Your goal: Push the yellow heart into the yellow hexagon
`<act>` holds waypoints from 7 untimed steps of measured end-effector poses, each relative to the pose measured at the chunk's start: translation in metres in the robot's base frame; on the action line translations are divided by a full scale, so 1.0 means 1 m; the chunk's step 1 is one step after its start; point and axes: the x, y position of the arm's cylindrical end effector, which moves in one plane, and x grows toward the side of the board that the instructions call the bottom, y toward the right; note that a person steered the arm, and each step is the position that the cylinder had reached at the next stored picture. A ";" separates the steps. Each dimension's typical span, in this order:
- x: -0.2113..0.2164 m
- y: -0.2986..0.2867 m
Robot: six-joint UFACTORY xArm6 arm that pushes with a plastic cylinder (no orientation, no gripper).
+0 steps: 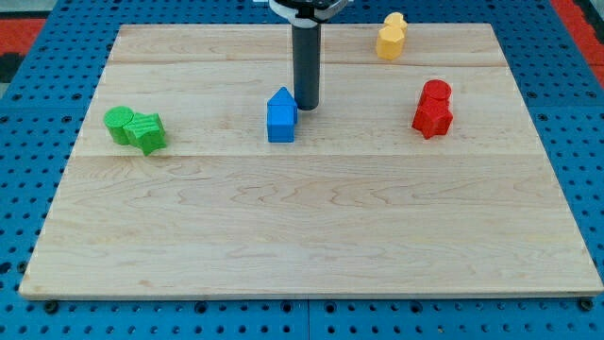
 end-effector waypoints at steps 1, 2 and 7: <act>-0.021 0.040; -0.026 0.049; -0.159 0.127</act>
